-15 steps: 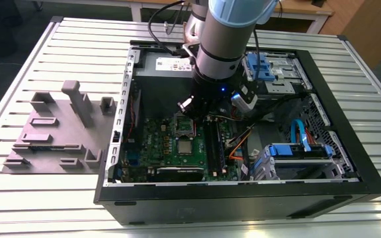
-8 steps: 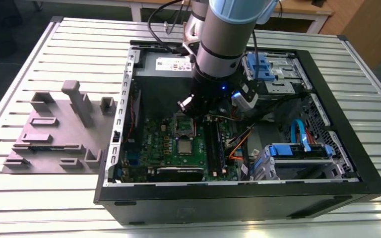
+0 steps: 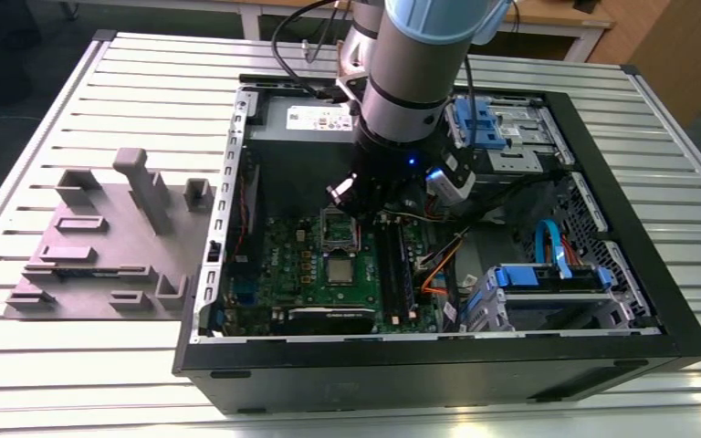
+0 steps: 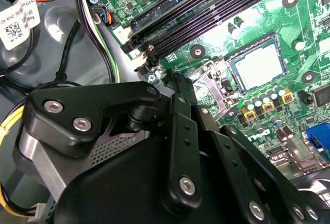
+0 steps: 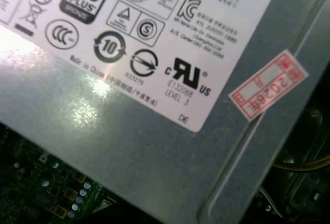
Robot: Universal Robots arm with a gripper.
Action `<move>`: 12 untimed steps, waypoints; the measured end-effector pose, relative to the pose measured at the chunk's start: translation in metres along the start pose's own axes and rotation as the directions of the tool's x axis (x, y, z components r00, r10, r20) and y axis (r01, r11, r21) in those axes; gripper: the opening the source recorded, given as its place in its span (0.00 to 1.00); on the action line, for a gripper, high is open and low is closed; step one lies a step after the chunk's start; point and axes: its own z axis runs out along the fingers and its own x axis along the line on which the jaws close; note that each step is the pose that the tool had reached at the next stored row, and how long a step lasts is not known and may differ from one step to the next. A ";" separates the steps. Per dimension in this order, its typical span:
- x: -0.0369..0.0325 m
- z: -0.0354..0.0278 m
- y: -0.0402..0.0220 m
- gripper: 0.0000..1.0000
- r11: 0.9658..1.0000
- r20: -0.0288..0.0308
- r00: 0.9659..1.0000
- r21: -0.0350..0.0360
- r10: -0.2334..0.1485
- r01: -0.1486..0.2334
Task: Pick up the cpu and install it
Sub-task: 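Close the cpu cover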
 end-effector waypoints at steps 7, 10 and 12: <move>-0.0019 0.0046 -0.0010 0.10 1.000 0.001 1.000 -0.001 0.001 -0.001; -0.0020 0.0055 -0.0011 0.10 1.000 0.000 1.000 -0.001 0.001 -0.001; -0.0021 0.0056 -0.0010 0.10 1.000 0.001 1.000 -0.001 0.001 -0.001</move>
